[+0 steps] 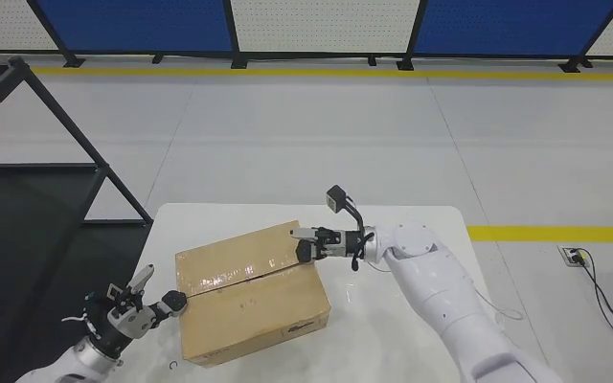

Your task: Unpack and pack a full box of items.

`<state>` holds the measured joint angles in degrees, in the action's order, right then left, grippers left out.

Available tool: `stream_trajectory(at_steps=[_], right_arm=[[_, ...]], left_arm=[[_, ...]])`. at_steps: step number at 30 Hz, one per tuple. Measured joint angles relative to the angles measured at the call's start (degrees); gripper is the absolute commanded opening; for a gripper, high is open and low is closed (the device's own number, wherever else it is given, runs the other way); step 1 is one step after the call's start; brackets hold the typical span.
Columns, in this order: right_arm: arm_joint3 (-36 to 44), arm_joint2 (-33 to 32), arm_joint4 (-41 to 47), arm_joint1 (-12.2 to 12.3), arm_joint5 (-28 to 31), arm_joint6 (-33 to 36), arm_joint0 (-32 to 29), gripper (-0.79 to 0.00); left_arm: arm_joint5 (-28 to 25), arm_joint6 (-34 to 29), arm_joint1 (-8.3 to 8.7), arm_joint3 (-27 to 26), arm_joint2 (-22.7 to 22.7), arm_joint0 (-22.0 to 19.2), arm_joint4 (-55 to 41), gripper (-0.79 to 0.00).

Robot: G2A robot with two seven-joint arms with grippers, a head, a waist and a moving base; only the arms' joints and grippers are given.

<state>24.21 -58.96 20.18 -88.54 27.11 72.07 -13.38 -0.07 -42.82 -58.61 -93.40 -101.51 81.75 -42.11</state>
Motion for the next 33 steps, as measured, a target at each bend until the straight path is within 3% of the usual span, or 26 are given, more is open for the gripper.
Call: stream_trajectory(at_steps=[5, 12, 21, 33], right_arm=[[0.55, -2.44, -1.76, 2.35, 0.32, 0.25, -0.44, 0.0], [6.05, -3.6, -4.96, 4.81, -3.64, 3.57, -4.18, 0.0], [13.02, -3.0, -4.81, 5.54, -6.31, 6.77, -7.95, 0.0], [14.29, 0.08, -2.06, 4.58, -5.48, 10.48, -8.05, 0.0]], left_arm=[[0.2, -0.01, -0.03, 0.16, 0.28, -0.38, 0.13, 0.0], [0.38, -0.82, -0.03, -0.32, 0.51, -0.61, 0.26, 0.0], [0.41, -2.78, 0.13, 0.57, 0.89, -1.15, 2.08, 0.0], [-0.08, -2.36, 0.28, 1.64, 0.42, -2.36, 3.29, 0.0]])
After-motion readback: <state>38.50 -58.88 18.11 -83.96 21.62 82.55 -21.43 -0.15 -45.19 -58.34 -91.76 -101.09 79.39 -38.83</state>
